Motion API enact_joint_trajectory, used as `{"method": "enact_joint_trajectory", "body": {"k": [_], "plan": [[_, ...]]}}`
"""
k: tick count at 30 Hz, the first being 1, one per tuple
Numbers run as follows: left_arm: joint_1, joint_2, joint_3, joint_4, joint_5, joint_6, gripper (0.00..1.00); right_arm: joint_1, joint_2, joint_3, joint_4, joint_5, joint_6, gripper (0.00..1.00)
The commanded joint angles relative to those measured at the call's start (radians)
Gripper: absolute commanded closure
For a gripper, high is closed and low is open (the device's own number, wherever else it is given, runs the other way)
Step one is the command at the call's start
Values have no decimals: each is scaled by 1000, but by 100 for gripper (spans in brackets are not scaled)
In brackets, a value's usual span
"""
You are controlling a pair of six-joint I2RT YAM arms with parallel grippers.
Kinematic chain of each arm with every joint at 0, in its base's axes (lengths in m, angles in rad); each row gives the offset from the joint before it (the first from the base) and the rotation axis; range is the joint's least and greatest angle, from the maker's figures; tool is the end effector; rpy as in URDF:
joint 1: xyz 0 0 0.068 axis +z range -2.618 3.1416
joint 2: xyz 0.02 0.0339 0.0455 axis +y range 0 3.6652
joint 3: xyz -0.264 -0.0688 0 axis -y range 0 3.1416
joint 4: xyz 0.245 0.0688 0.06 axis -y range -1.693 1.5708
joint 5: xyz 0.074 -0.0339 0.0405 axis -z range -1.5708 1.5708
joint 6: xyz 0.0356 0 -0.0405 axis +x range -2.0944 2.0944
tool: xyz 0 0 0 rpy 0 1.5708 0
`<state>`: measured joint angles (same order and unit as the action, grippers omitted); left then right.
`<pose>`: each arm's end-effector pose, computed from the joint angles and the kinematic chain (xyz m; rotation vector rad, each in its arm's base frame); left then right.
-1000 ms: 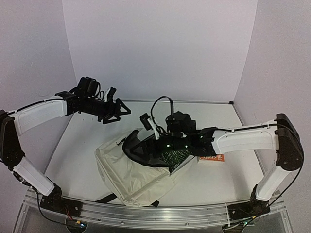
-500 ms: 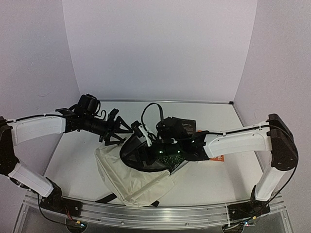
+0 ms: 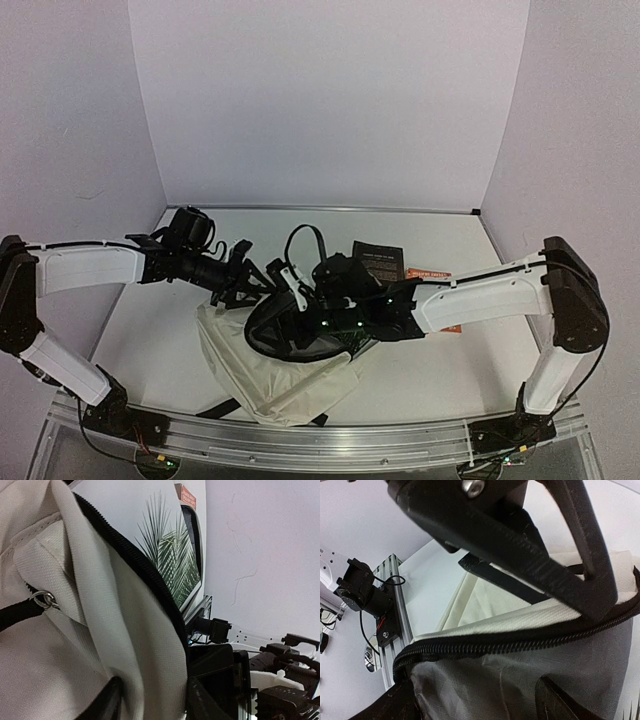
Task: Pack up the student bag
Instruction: Adjust the student bag at the center of the board.
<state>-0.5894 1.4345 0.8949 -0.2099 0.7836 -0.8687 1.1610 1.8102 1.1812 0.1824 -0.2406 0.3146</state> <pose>0.2336 -0.1864 0.2331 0.1010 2.6330 -1.5513 0.1571 0.3830 0.2275 -1.0583 1.9410 1.1312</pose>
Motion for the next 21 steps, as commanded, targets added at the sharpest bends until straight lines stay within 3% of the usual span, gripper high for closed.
{"method": "enact_joint_trajectory", "body": {"k": [1, 4, 5, 8, 12, 17, 21], "plan": [[-30, 0, -24, 7, 31, -20, 70, 0, -78, 22, -34, 137, 5, 16], [-39, -14, -46, 8, 11, -31, 98, -6, -128, 58, -140, 240, -23, 9], [-40, -21, -52, 5, 0, -33, 100, -11, -139, 74, -182, 281, -30, 7], [-40, -49, -64, -25, -34, -23, 100, -59, -180, 103, -291, 320, -51, 2], [-40, -83, -67, -74, -72, 4, 100, -179, -201, 119, -384, 235, -78, 2], [-40, -112, -76, -124, -107, 25, 100, -330, -151, 115, -420, -38, -123, 2], [-40, -122, -79, -166, -133, 40, 100, -387, -77, 118, -433, -168, -154, 8]]}}
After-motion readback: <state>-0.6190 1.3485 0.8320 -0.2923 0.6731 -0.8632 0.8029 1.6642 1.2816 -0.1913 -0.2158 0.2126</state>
